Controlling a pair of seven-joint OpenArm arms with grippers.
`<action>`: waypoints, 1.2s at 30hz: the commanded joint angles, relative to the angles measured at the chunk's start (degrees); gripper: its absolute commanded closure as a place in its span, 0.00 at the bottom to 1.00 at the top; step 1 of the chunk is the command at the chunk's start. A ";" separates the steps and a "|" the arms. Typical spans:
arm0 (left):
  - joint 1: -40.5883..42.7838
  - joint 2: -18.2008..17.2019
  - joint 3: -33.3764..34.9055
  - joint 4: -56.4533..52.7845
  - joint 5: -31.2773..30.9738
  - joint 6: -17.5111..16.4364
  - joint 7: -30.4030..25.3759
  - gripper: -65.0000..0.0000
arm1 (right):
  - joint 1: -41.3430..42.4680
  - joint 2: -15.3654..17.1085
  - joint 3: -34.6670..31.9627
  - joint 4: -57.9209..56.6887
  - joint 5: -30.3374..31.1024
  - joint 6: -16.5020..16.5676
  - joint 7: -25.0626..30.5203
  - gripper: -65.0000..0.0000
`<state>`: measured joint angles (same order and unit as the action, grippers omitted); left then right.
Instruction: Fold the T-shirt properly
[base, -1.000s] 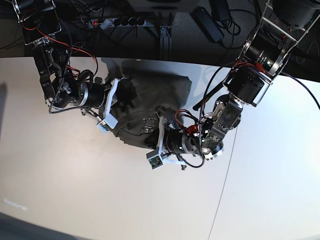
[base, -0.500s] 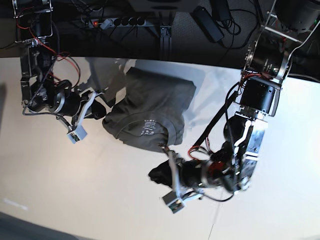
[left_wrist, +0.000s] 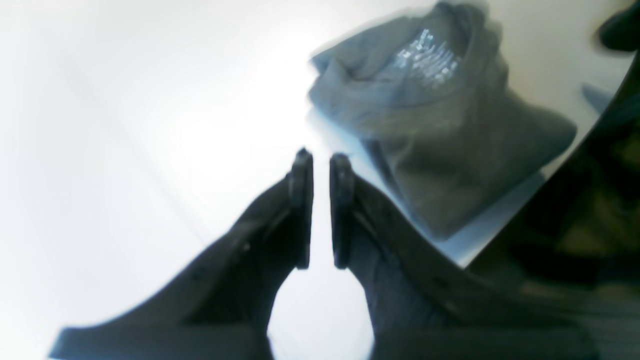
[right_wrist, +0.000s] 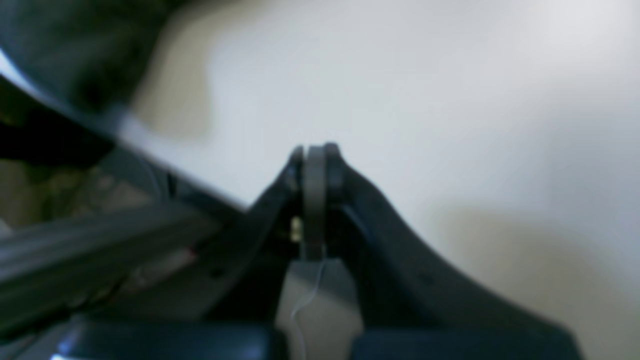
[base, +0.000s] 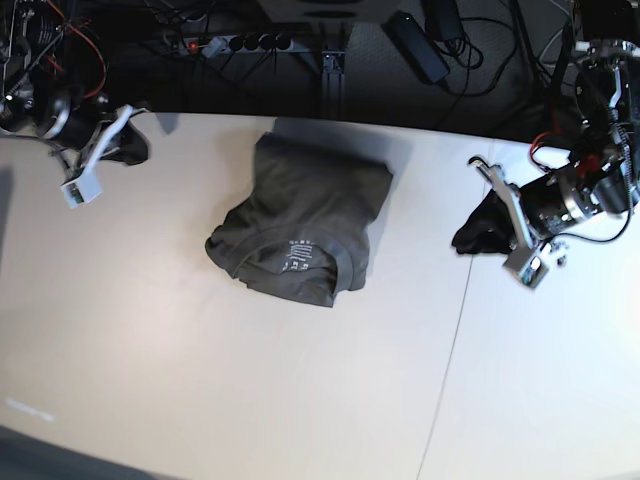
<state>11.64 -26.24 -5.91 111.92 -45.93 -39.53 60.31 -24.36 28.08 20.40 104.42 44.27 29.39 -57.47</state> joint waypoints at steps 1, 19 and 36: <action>3.26 -0.61 -1.79 0.63 -0.48 -0.44 -0.20 0.86 | -2.27 0.61 0.79 0.81 1.20 4.04 0.39 1.00; 26.29 1.77 -5.09 -22.43 14.51 -0.47 -15.61 0.86 | -20.24 -3.37 1.11 -9.22 -0.13 3.85 -0.66 1.00; 16.50 1.77 7.96 -61.81 27.54 12.11 -21.14 1.00 | -13.22 -3.37 1.11 -46.93 -6.29 0.74 -0.42 1.00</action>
<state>27.09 -23.83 2.26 49.89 -18.50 -27.94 38.63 -36.93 23.94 21.04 57.06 38.06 28.73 -57.36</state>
